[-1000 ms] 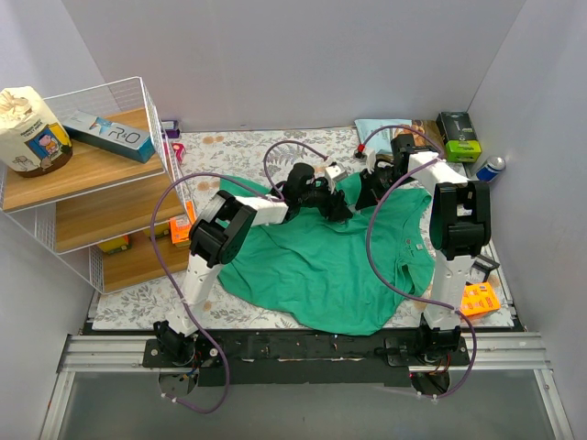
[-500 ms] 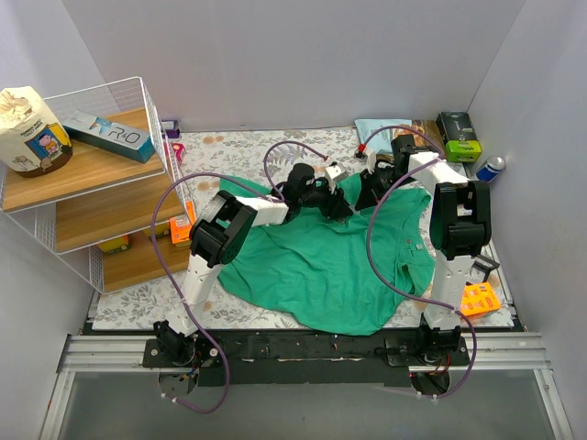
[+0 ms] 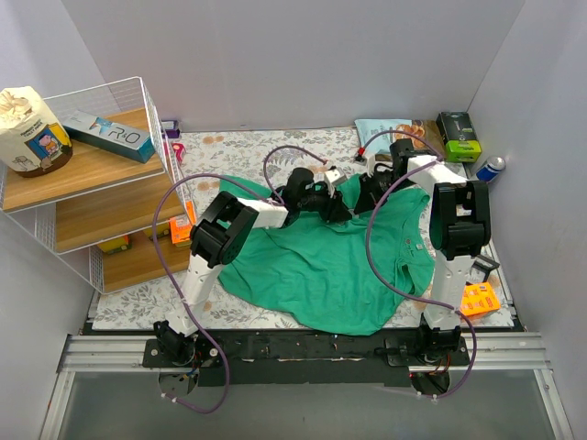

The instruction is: Remove the brooch from the garment

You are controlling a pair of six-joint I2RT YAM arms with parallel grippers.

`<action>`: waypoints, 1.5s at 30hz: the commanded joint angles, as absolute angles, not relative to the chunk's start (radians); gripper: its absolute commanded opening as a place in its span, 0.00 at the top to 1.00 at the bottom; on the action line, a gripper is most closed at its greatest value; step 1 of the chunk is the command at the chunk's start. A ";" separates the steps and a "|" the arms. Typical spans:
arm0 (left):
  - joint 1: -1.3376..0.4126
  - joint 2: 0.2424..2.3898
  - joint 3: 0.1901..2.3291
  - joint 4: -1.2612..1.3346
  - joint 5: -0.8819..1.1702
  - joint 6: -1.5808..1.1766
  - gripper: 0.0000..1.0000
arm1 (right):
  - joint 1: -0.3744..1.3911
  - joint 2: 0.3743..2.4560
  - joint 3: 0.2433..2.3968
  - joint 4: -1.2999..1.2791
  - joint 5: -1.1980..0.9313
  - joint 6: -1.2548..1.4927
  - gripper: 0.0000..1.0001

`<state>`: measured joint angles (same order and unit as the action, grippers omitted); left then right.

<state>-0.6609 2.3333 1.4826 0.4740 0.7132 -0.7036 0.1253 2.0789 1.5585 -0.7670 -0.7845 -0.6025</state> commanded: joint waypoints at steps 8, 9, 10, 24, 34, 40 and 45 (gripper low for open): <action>-0.703 2.333 1.427 0.591 0.556 -0.713 0.77 | 0.143 2.045 1.486 -0.756 -0.848 -0.534 0.99; -0.707 2.333 1.428 0.592 0.528 -0.713 0.79 | 0.144 2.045 1.483 -0.756 -0.847 -0.531 0.99; -0.709 2.335 1.427 0.591 0.499 -0.713 0.81 | 0.143 2.043 1.476 -0.756 -0.848 -0.528 0.99; -0.718 2.342 1.437 0.613 0.435 -0.867 0.61 | 0.146 2.052 1.430 -0.747 -0.882 -0.469 0.99; -0.650 2.181 1.358 0.494 0.733 -0.748 0.44 | 0.120 2.031 1.549 -0.871 -0.882 -0.632 0.99; -0.650 2.204 1.391 0.494 0.891 -0.640 0.47 | 0.121 2.056 1.612 -1.029 -0.899 -0.810 0.99; -0.650 2.214 1.405 0.549 0.913 -0.632 0.49 | 0.126 2.054 1.624 -1.072 -0.874 -0.874 0.99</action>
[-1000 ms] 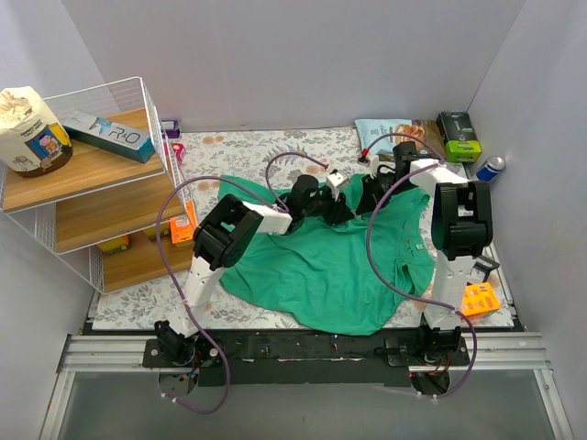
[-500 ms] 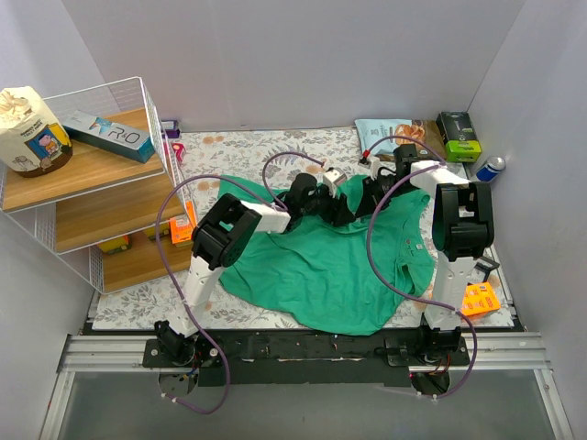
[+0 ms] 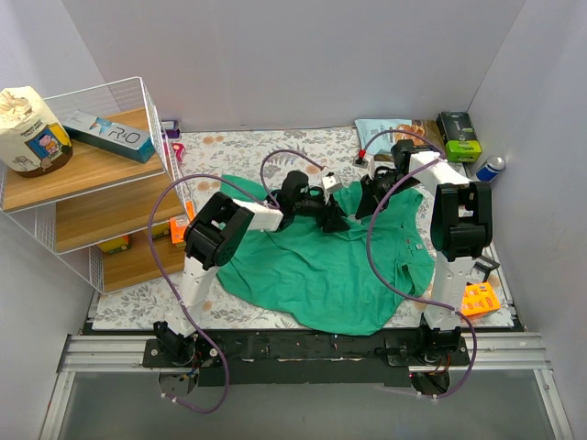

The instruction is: Remove the brooch from the garment

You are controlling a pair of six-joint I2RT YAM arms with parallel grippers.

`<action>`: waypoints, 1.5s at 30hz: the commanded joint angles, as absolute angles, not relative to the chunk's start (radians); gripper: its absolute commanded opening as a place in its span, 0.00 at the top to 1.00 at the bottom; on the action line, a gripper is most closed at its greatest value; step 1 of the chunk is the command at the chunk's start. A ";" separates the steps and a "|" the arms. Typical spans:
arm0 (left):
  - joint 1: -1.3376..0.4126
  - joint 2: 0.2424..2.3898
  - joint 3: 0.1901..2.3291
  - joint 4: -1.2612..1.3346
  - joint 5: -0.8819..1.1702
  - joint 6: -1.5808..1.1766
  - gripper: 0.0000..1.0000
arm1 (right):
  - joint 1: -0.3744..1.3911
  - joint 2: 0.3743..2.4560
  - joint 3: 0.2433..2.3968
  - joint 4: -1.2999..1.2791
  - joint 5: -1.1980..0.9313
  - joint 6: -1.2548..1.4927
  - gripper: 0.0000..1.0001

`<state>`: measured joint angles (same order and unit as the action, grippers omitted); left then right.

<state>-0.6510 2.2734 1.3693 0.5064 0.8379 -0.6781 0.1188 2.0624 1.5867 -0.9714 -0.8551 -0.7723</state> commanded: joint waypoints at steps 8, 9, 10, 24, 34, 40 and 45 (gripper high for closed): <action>-0.650 2.227 1.439 0.540 0.974 -0.690 0.56 | 0.129 2.068 1.644 -1.066 -0.887 -0.862 0.99; -0.650 2.230 1.439 0.532 0.977 -0.690 0.58 | 0.129 2.072 1.654 -1.066 -0.888 -0.856 0.99; -0.650 2.230 1.437 0.528 0.980 -0.693 0.58 | 0.129 2.077 1.658 -1.066 -0.890 -0.851 0.99; -0.663 2.243 1.442 0.520 0.986 -0.680 0.77 | 0.135 2.080 1.654 -1.040 -0.899 -0.805 0.99; -0.675 2.237 1.428 0.508 0.994 -0.669 0.75 | 0.138 2.085 1.649 -1.017 -0.905 -0.756 0.99; -0.683 2.241 1.430 0.505 0.963 -0.684 0.76 | 0.141 2.085 1.647 -1.008 -0.911 -0.736 0.99; -0.683 2.240 1.422 0.512 0.939 -0.686 0.84 | 0.149 2.076 1.628 -1.008 -0.913 -0.730 0.99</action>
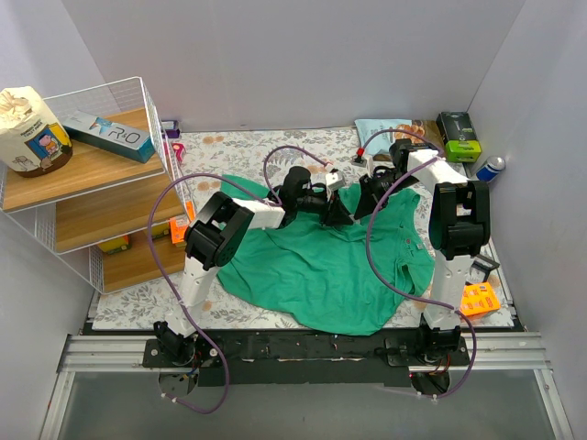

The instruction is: Remove the brooch from the garment

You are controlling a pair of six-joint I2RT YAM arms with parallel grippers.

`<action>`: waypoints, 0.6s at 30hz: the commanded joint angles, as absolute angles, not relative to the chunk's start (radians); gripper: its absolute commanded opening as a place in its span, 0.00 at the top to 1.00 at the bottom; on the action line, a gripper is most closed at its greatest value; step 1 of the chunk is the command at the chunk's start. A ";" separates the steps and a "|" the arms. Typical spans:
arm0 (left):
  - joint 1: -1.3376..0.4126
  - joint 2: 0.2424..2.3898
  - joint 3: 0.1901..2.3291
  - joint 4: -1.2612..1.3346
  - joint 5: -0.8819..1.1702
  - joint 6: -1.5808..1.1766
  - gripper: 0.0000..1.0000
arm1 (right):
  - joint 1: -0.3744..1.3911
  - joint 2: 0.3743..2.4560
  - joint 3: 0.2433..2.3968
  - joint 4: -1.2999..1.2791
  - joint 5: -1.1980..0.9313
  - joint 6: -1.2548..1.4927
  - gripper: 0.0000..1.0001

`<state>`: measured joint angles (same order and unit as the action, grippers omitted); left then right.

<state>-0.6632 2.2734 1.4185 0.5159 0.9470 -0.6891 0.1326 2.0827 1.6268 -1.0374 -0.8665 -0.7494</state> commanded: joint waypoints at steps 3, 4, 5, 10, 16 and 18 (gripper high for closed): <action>-0.683 2.240 1.419 0.523 0.927 -0.693 0.95 | 0.156 2.066 1.612 -1.006 -0.917 -0.729 0.99; -0.683 2.240 1.417 0.528 0.927 -0.696 0.98 | 0.156 2.066 1.606 -1.003 -0.917 -0.727 0.99; -0.683 2.238 1.417 0.534 0.922 -0.706 1.00 | 0.163 2.062 1.597 -1.002 -0.917 -0.726 0.99; -0.683 2.238 1.408 0.589 0.940 -0.785 0.99 | 0.167 2.059 1.591 -0.989 -0.916 -0.719 0.99; -0.667 2.201 1.428 0.485 0.985 -0.792 0.63 | 0.166 2.057 1.594 -0.948 -0.871 -0.677 0.99; -0.655 2.183 1.430 0.439 0.992 -0.787 0.60 | 0.164 2.060 1.601 -0.928 -0.876 -0.658 0.99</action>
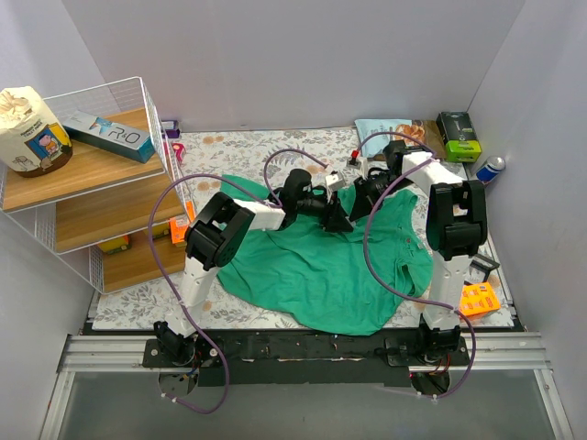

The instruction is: Remove the brooch from the garment

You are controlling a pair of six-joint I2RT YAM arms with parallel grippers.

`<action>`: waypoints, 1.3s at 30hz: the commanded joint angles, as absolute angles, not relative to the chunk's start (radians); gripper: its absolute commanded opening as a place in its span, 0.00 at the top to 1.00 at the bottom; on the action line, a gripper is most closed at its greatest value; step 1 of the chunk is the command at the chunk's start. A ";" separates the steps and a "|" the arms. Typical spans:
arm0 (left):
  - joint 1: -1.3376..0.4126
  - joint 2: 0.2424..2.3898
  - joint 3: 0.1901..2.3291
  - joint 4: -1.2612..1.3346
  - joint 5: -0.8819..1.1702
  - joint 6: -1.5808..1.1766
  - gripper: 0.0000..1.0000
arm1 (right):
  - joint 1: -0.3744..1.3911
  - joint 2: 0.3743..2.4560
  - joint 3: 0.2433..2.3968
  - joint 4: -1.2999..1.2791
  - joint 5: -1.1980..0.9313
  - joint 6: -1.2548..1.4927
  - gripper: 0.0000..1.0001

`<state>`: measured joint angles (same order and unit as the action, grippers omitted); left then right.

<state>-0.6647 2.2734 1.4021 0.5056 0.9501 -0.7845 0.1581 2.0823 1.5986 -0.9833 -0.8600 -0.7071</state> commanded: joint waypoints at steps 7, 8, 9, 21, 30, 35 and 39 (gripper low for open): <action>-0.643 2.154 1.454 0.316 0.979 -0.746 0.50 | 0.166 2.077 1.652 -0.907 -0.835 -0.643 0.99; -0.640 2.146 1.451 0.272 0.971 -0.715 0.50 | 0.166 2.072 1.652 -0.904 -0.827 -0.643 0.99; -0.637 2.125 1.445 0.258 0.962 -0.704 0.50 | 0.166 2.060 1.649 -0.890 -0.822 -0.647 0.99; -0.624 2.175 1.491 0.341 0.974 -0.805 0.61 | 0.164 1.993 1.562 -0.839 -0.825 -0.646 0.99; -0.643 2.189 1.479 0.331 0.999 -0.772 0.75 | 0.166 1.988 1.560 -0.847 -0.825 -0.638 0.99; -0.655 2.189 1.463 0.308 1.011 -0.727 0.76 | 0.164 1.988 1.559 -0.838 -0.824 -0.615 0.99; -0.660 2.192 1.457 0.282 1.020 -0.669 0.76 | 0.158 1.994 1.562 -0.838 -0.825 -0.601 0.99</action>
<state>-0.6304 2.2089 1.4559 0.3080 0.9356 -0.7296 0.1688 2.0274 1.5558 -0.8833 -0.8310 -0.6209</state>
